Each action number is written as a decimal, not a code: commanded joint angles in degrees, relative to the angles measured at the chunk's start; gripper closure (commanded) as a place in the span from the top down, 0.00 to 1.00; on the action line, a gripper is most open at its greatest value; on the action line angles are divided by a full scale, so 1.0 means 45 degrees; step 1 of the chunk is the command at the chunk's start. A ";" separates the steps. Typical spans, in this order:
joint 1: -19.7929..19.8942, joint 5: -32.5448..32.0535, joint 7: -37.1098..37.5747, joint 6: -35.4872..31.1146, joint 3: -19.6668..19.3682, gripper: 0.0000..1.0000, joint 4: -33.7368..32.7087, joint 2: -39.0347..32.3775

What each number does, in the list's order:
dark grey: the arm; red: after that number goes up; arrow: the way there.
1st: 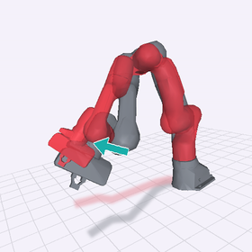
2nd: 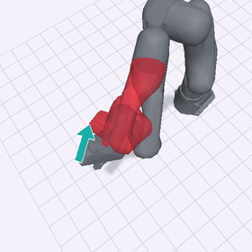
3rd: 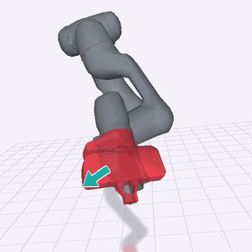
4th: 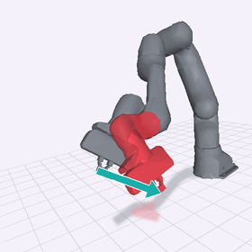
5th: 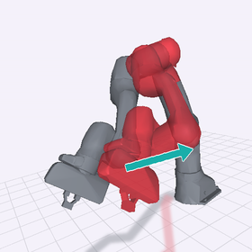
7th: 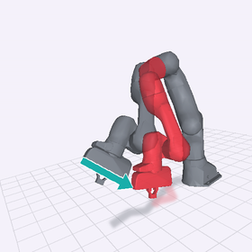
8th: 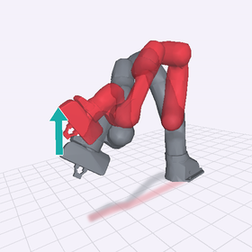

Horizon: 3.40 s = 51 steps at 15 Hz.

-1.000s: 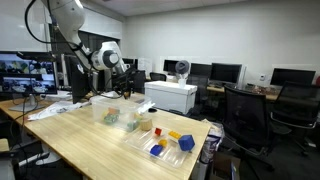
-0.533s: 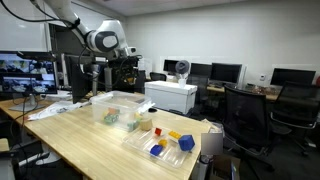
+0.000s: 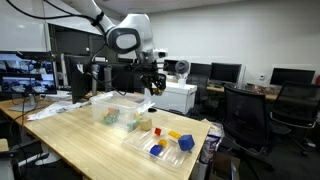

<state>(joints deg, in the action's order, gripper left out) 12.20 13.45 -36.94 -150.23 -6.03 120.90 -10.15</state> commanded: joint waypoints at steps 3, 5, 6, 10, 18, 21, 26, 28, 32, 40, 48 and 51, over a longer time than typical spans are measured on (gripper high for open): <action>0.1070 -0.0487 0.2021 0.1644 -0.0570 0.08 -0.2084 -0.3351; 0.1204 -0.0774 0.2881 0.2597 -0.0542 0.08 -0.2635 -0.4216; 0.1276 -0.0838 0.3142 0.2964 -0.0496 0.08 -0.2899 -0.4587; 0.1132 -0.1192 0.4099 0.3600 -0.0243 0.58 -0.3221 -0.4991; 0.1157 -0.1007 0.4261 0.3570 0.0042 1.00 -0.3288 -0.4404; 0.1123 -0.0805 0.4347 0.3380 0.0177 1.00 -0.3158 -0.3551; 0.0475 -0.0987 0.3622 0.2303 0.0843 1.00 -0.2221 -0.1703; -0.0180 -0.1253 0.3121 0.1841 0.1289 1.00 -0.1506 -0.1003; -0.1493 -0.2130 0.2861 0.1353 0.1960 1.00 -0.0092 -0.0402; -0.2806 -0.4168 0.1978 0.0983 0.2630 1.00 0.1479 -0.0511; -0.2810 -0.4475 0.0518 0.3082 0.2769 1.00 0.0815 -0.1634; -0.2863 -0.4478 0.0002 0.4164 0.2850 1.00 0.0300 -0.2077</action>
<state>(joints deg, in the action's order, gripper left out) -0.89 -5.45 -34.37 -135.56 6.22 124.41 -17.41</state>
